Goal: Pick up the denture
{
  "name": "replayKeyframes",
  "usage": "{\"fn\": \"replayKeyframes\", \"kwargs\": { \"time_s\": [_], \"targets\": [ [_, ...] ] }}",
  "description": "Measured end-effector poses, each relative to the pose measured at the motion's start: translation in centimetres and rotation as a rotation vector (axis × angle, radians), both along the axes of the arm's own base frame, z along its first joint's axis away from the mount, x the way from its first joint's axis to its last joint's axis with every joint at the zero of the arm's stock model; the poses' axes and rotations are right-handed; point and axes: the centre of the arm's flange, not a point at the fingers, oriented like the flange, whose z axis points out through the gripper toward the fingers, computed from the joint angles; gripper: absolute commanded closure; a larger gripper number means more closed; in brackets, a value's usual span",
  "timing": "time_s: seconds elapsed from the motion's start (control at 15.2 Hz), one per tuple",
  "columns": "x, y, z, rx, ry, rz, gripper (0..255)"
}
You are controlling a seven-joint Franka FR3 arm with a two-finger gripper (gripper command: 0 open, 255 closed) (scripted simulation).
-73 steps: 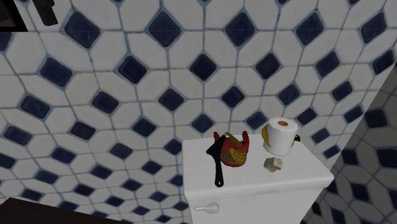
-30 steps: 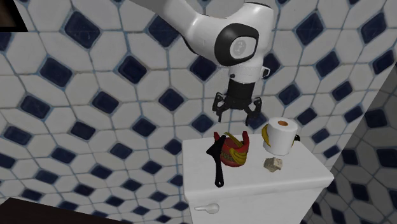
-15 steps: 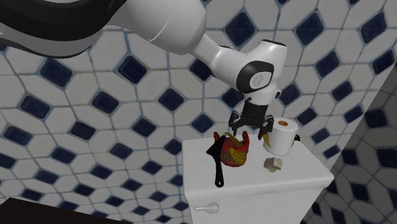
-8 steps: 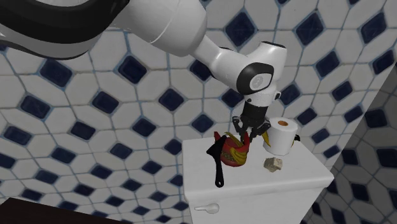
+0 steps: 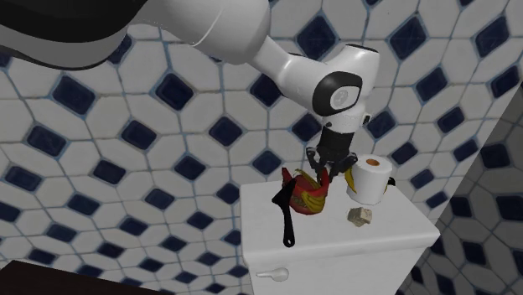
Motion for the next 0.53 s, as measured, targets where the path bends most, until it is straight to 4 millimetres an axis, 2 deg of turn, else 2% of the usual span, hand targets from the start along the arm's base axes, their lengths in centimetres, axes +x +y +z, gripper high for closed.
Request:
{"fn": "replayKeyframes", "kwargs": {
  "time_s": [0.53],
  "targets": [
    [-0.1, 0.0, 4.2, 0.000, 0.000, 0.000, 255]
  ]
}}
